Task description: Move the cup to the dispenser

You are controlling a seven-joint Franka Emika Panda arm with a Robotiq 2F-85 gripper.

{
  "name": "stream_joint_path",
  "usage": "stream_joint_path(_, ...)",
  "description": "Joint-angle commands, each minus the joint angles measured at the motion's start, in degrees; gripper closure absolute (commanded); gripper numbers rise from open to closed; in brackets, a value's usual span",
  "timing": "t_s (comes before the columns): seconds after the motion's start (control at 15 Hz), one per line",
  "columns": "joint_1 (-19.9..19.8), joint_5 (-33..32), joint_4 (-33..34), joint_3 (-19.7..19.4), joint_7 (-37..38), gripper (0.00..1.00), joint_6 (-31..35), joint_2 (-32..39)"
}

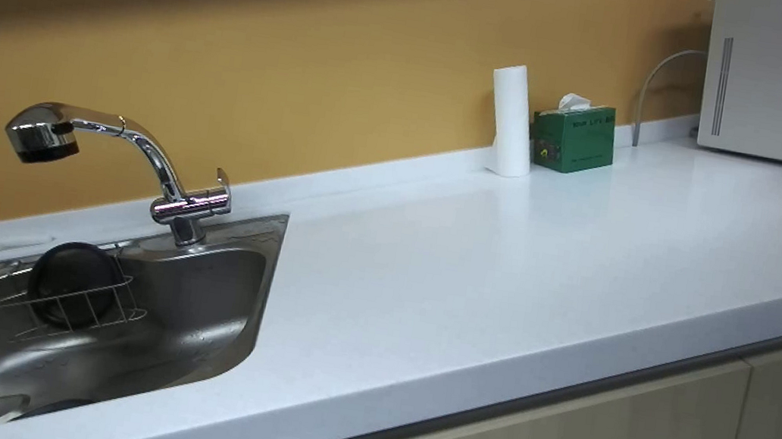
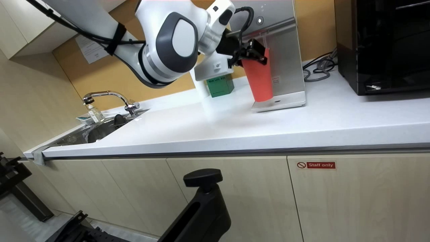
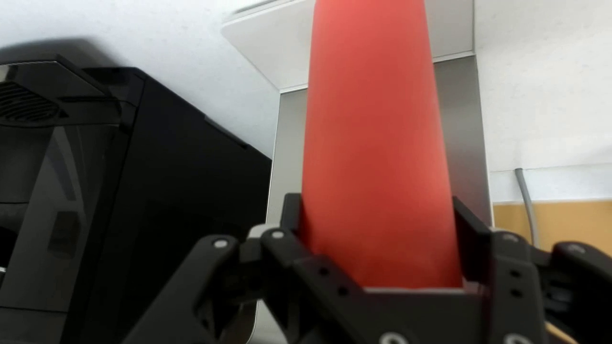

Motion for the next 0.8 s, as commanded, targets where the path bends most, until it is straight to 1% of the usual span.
stream_joint_path(0.0,-6.65,-4.8,3.62,6.24,4.71,0.52,0.0,2.87)
stream_joint_path(0.33,-15.33,-7.3,6.1,13.95,4.61,0.52,0.0,6.04)
stream_joint_path(0.73,-23.8,-7.68,8.17,20.99,2.82,0.52,0.0,9.53)
